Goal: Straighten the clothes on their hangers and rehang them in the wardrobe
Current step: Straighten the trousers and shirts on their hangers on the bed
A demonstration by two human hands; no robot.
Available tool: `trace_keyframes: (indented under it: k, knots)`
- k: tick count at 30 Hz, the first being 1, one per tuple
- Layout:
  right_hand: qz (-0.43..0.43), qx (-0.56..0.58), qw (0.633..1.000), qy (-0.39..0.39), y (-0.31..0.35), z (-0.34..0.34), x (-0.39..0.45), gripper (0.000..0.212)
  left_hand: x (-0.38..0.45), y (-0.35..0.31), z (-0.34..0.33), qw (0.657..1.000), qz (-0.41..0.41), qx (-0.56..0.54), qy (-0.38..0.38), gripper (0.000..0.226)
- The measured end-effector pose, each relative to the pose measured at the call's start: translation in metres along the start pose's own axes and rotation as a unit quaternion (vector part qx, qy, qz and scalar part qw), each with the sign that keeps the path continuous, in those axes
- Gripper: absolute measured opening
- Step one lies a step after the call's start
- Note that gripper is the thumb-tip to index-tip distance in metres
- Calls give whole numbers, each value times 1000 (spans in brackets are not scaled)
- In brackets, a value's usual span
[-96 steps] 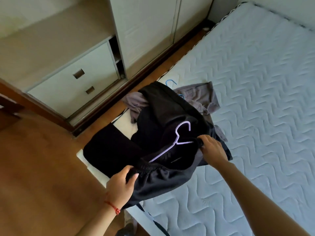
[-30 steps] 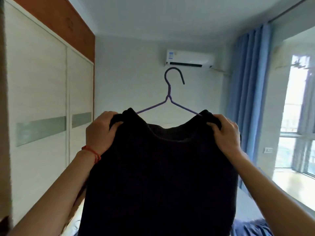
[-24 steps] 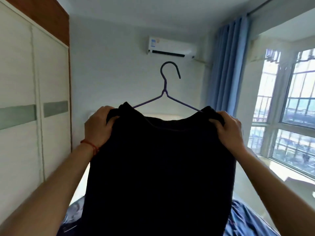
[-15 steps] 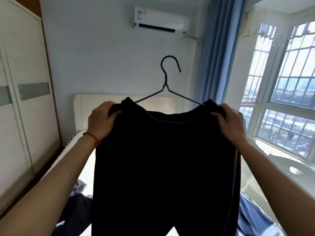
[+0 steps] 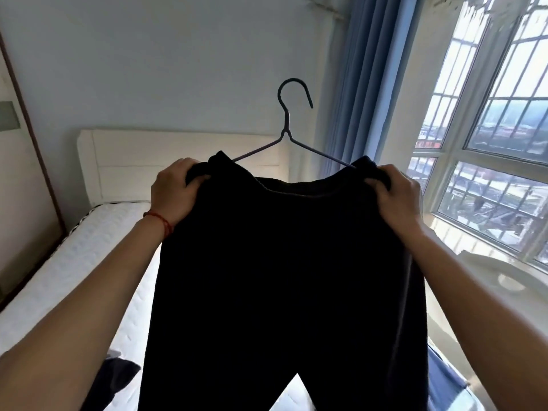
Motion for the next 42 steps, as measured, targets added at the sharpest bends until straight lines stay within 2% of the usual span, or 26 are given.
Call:
trace_keyframes:
  k: [6, 12, 20, 28, 34, 39, 42]
  knots:
    - [-41, 37, 998, 4, -55, -43, 48, 19, 64, 22, -57, 1000, -1, 5, 10, 26]
    - [-60, 76, 994, 59, -100, -107, 77, 16, 85, 61, -105, 999, 28, 23, 26, 19]
    - [-67, 105, 972, 201, -178, -247, 75, 13, 56, 146, -189, 984, 141, 75, 84, 18]
    - [-128, 127, 929, 324, -255, -388, 30, 12, 15, 243, -279, 952, 255, 91, 144, 17]
    - [-131, 29, 914, 382, -300, -486, -17, 21, -21, 331, -348, 931, 299, 80, 192, 14]
    - [-85, -125, 904, 400, -329, -552, -47, 22, -58, 399, -405, 913, 327, 79, 230, 15]
    - [-88, -132, 892, 423, -345, -589, -64, 23, -80, 436, -435, 902, 342, 84, 250, 19]
Point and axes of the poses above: each hand's wrist, its own x-axis towards the middle knuckle, its own z-axis out of the back of the hand, y = z × x, the point moved 10 cm from there along x, towards the middle knuckle, and after that the axes turned 12 degrees about y, right-handed, at the moved point
